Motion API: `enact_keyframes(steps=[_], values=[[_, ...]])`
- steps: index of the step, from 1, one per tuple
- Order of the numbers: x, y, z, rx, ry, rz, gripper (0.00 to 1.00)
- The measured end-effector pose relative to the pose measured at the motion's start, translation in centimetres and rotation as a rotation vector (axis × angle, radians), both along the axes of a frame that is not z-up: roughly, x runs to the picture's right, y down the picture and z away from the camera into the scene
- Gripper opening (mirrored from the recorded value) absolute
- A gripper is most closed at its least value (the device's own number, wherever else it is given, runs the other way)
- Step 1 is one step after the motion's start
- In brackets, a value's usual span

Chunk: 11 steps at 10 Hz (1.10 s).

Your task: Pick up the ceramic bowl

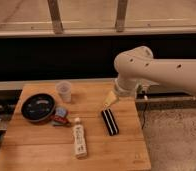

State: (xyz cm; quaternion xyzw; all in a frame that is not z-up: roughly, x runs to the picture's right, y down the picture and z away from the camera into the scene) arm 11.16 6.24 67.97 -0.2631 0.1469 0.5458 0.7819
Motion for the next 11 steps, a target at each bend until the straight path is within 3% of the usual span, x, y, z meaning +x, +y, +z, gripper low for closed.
enact_keyframes(steps=[2,4,8,11], values=[[-2.0,0.0,0.3,0.007,-0.036,-0.006,0.80],[-6.5,-0.5,1.0,0.021,-0.078,-0.018,0.80],[-17.4,-2.0,2.5,0.089,-0.177,-0.070,0.80],[-24.0,-2.7,2.6,0.144,-0.292,-0.131,0.80]])
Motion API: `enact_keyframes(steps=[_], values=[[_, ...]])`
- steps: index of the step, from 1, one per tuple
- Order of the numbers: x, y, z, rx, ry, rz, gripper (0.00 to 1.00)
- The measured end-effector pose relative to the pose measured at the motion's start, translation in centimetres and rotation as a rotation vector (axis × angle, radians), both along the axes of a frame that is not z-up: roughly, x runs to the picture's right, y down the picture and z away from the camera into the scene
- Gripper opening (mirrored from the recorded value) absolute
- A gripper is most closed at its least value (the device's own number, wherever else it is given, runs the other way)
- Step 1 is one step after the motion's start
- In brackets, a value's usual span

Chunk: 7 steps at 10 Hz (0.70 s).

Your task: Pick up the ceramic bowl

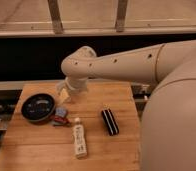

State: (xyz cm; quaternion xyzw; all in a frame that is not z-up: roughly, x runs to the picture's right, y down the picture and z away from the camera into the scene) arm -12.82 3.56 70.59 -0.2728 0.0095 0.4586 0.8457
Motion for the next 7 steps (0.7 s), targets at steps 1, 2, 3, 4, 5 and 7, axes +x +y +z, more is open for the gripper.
enact_keyframes(steps=[1,2,3,4,5,7], values=[[-0.64,-0.01,-0.09,0.003,-0.015,-0.010,0.80],[-0.29,-0.11,0.01,0.006,-0.011,-0.011,0.80],[-0.17,-0.13,0.06,0.006,-0.009,-0.010,0.80],[-0.38,-0.09,0.00,0.005,-0.012,-0.011,0.80],[-0.42,-0.02,0.02,0.003,-0.013,-0.013,0.80],[-0.42,0.22,0.30,-0.001,-0.019,-0.027,0.80]])
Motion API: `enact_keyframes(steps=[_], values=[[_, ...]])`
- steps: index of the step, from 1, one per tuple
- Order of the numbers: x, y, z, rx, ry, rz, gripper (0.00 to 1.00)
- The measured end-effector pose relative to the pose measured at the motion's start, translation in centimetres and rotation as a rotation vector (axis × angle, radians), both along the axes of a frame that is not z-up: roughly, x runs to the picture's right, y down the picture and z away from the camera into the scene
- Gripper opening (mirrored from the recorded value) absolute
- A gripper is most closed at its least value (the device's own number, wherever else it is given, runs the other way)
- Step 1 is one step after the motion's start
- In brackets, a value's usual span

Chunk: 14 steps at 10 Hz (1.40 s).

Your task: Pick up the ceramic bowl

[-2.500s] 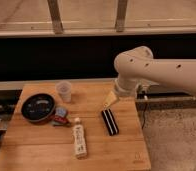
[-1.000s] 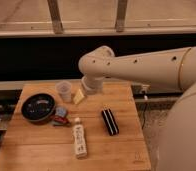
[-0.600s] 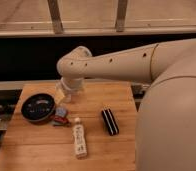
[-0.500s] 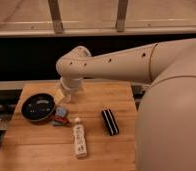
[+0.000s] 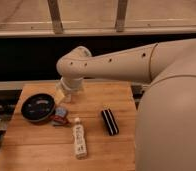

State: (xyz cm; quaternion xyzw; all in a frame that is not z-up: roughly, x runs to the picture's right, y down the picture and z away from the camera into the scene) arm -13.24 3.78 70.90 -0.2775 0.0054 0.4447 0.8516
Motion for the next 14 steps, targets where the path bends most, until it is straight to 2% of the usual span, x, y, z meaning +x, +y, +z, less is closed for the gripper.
enact_keyframes(steps=[3,5,7,11,14], values=[[-4.0,0.0,1.5,-0.008,-0.048,-0.057,0.80],[-7.7,0.8,3.7,-0.042,-0.087,-0.110,0.80],[-9.8,2.0,5.5,-0.075,-0.115,-0.142,0.80],[-13.3,4.1,9.5,-0.166,-0.174,-0.161,0.80],[-14.8,4.6,11.2,-0.198,-0.188,-0.172,0.80]])
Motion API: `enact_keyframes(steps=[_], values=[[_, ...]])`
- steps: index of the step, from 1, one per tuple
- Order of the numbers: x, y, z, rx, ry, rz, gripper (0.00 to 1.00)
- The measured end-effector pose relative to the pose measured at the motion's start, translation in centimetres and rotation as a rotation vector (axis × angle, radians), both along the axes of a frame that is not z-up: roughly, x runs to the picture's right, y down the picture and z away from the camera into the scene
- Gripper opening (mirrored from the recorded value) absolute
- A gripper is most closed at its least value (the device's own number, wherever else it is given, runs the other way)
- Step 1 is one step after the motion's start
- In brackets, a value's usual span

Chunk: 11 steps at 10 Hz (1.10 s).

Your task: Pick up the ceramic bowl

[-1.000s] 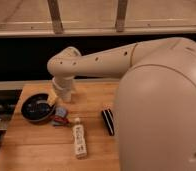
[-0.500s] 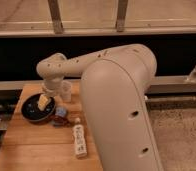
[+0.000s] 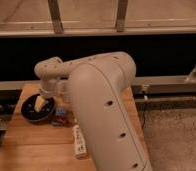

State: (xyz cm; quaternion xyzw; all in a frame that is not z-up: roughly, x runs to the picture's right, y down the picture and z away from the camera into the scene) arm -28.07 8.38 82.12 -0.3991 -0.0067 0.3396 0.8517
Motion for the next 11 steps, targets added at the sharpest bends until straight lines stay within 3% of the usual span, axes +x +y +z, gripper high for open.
enact_keyframes(steps=[3,6,9,11], values=[[-1.5,1.2,2.2,-0.031,-0.012,-0.017,0.80],[-0.5,1.7,4.8,-0.043,0.018,-0.006,0.80],[0.6,1.6,6.1,-0.056,0.047,0.009,0.80],[0.5,2.7,7.3,-0.088,0.065,-0.001,0.80]])
